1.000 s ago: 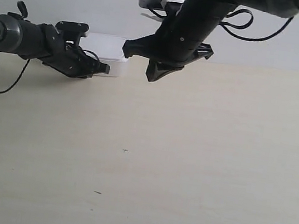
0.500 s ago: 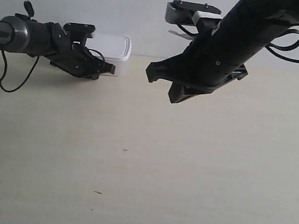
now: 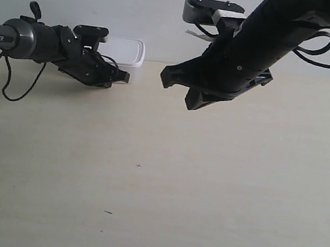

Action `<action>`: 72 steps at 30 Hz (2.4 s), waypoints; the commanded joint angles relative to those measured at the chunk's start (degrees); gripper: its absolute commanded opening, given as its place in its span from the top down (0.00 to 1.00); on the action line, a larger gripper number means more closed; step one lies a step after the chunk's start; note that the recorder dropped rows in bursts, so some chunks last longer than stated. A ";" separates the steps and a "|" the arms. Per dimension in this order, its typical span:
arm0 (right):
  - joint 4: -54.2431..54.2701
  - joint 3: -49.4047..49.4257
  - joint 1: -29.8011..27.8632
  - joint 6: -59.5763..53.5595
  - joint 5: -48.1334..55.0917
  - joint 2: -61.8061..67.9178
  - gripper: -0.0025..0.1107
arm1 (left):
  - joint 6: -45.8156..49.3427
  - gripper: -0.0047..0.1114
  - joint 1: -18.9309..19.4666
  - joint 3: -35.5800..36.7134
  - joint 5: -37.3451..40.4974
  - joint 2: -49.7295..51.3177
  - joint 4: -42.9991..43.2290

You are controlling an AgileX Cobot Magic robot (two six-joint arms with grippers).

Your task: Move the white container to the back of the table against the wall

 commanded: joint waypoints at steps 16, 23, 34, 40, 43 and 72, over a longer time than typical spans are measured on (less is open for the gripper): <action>-0.03 0.24 -0.20 -0.24 -0.26 -0.76 0.98 | 0.57 0.96 0.72 -1.99 -2.48 -1.41 5.68; -0.03 0.24 -0.20 -0.24 0.05 -0.76 0.98 | 0.44 0.96 0.72 2.86 -1.44 -6.87 5.76; -0.44 0.24 -0.20 -0.24 2.17 -6.24 0.98 | 0.19 0.96 0.72 27.76 -8.35 -28.88 4.38; -0.56 0.24 -0.20 -0.03 5.26 -13.13 0.98 | -0.23 0.96 0.72 38.33 -6.56 -45.62 3.27; -0.56 0.24 -0.20 -0.03 8.33 -17.59 0.98 | -2.60 0.96 0.72 43.27 -6.16 -55.29 3.12; -9.94 40.90 -0.20 7.20 -15.46 -75.31 0.98 | -11.64 0.96 0.72 75.91 9.51 -141.05 20.38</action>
